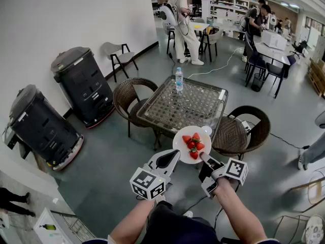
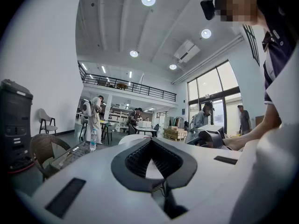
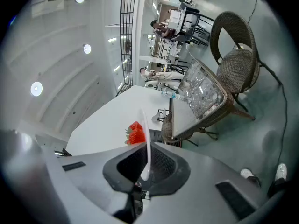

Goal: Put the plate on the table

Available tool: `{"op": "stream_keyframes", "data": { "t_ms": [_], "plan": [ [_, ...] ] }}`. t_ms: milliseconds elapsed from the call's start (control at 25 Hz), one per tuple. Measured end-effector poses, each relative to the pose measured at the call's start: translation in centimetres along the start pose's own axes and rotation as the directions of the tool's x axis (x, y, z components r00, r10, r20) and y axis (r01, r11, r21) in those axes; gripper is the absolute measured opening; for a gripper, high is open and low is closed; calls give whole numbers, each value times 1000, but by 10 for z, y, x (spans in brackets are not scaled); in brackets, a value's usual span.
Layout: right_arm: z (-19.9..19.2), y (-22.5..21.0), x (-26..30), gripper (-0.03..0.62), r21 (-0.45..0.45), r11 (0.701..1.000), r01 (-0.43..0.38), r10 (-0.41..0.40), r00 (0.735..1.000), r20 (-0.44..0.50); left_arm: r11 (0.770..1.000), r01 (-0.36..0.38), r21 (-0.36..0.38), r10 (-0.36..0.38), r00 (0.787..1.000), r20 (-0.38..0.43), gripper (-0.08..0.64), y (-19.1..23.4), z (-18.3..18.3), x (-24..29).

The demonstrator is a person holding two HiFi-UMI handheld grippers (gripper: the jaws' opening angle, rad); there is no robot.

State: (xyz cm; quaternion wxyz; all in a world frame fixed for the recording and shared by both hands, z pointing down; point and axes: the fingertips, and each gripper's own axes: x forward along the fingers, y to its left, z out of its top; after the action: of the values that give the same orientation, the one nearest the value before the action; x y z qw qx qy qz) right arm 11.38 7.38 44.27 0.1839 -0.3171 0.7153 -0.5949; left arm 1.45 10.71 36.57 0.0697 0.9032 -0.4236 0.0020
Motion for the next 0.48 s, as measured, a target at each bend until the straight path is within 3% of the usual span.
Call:
{"op": "stream_keyframes", "data": {
  "t_ms": [480],
  "plan": [
    [5,-5,2,12,31,1000,-5,5,1000,7,1000,-8,-3,8,1000,-2,7,1,-3,3]
  ]
}}
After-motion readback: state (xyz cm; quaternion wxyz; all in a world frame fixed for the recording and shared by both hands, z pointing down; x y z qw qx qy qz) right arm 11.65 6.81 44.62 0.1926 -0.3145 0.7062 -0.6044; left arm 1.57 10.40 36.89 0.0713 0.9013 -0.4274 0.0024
